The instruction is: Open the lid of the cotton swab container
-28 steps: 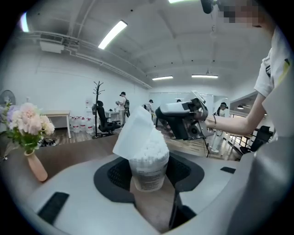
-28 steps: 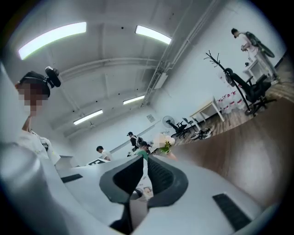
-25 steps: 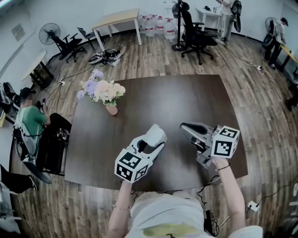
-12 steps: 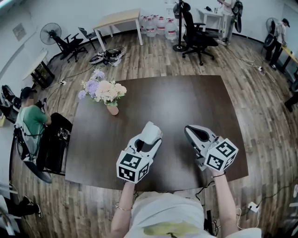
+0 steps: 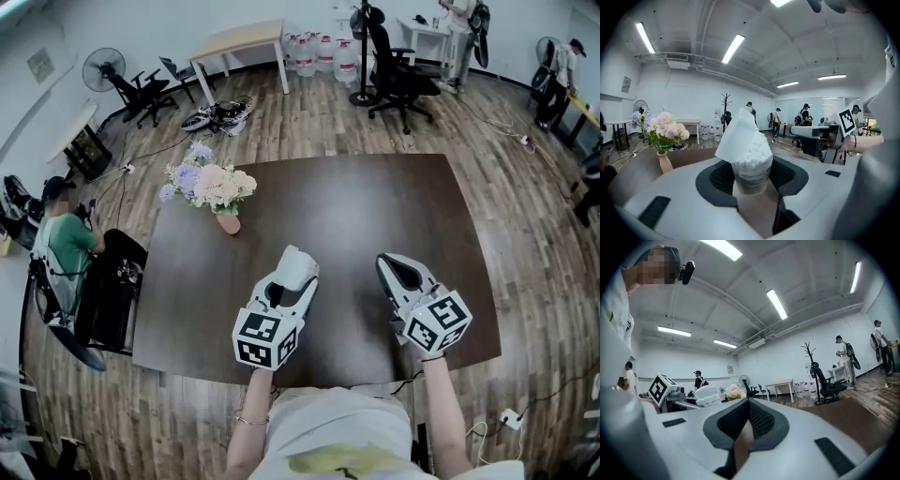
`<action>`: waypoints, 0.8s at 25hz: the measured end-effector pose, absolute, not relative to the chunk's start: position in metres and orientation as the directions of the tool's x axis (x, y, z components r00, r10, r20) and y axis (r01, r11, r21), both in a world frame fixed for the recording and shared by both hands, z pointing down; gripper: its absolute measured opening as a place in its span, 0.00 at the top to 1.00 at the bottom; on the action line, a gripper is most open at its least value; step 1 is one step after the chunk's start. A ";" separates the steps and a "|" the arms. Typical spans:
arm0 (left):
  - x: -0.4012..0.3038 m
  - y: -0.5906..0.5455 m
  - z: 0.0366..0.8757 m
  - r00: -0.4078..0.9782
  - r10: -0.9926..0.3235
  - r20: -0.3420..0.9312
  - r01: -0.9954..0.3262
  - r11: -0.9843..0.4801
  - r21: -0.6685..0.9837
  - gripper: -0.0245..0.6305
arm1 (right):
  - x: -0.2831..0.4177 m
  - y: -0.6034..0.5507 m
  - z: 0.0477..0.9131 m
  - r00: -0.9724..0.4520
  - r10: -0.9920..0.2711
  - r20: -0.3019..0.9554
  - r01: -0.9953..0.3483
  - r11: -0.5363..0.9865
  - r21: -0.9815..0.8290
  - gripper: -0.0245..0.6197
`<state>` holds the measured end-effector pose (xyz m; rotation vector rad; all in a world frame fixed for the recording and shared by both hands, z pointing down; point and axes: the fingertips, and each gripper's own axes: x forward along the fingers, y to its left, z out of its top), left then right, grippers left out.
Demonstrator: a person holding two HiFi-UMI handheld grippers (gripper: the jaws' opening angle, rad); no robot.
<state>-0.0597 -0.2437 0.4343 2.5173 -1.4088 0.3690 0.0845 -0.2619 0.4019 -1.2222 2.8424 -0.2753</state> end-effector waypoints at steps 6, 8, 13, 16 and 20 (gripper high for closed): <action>-0.067 -0.247 0.432 0.488 -0.806 0.334 -0.864 -0.500 0.057 0.64 | 0.096 -0.266 0.403 -0.646 -0.763 0.030 -0.754 0.631 -0.180 0.93; -0.071 -0.248 0.431 0.478 -0.813 0.332 -0.870 -0.490 0.054 0.64 | 0.101 -0.267 0.404 -0.629 -0.777 0.023 -0.768 0.617 -0.175 0.93; -0.079 -0.251 0.434 0.459 -0.823 0.335 -0.881 -0.471 0.051 0.64 | 0.108 -0.268 0.410 -0.596 -0.802 0.030 -0.794 0.583 -0.171 0.93; -0.080 -0.253 0.434 0.454 -0.825 0.337 -0.883 -0.466 0.052 0.64 | 0.111 -0.270 0.409 -0.592 -0.806 0.027 -0.797 0.580 -0.169 0.93; -0.079 -0.254 0.436 0.454 -0.825 0.337 -0.884 -0.464 0.055 0.64 | 0.113 -0.271 0.410 -0.592 -0.806 0.017 -0.797 0.582 -0.163 0.93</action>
